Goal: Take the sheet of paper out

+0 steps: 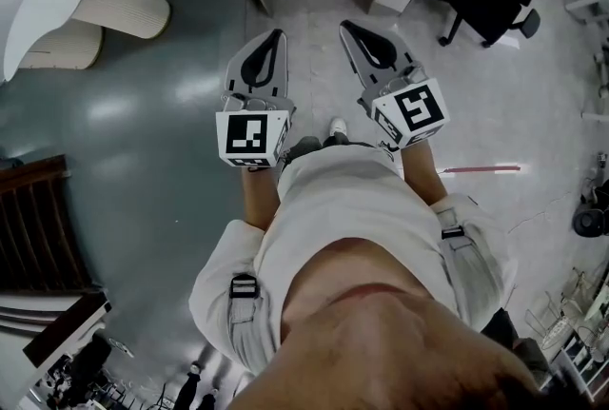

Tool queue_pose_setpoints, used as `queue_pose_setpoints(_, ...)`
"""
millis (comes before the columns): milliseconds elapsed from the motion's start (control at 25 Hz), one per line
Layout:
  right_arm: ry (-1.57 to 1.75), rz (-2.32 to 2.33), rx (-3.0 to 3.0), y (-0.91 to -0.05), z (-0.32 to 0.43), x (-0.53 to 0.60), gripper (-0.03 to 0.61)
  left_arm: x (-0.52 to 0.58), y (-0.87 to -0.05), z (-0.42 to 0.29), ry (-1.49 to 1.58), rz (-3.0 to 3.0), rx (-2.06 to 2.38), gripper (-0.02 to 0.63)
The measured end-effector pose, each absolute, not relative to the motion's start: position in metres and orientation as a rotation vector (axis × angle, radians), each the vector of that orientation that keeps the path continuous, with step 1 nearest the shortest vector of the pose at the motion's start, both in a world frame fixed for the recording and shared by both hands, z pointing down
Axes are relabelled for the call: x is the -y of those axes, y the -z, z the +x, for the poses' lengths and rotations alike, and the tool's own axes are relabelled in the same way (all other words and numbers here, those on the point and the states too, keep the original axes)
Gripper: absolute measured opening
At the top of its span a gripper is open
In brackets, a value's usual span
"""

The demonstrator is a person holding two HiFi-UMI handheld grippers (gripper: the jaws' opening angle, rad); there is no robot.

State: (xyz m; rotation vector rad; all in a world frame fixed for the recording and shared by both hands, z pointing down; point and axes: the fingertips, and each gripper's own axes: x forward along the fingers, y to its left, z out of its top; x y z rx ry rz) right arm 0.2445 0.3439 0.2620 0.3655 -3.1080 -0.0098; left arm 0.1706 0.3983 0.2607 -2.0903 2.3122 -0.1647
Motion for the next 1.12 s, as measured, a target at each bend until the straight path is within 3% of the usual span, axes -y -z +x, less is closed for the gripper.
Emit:
queue_pose_setpoints(520,-0.008,0.4,3.096,-0.267,0.241,-0.303,0.02,-0.357,-0.265,0.164,0.189,-2.118,-2.293,0.017)
queue_pose_setpoints(1120,0.022,0.49,3.062,-0.271,0.175,-0.269,0.02,-0.318,-0.27,0.095,0.15,-2.193,-2.235,0.017)
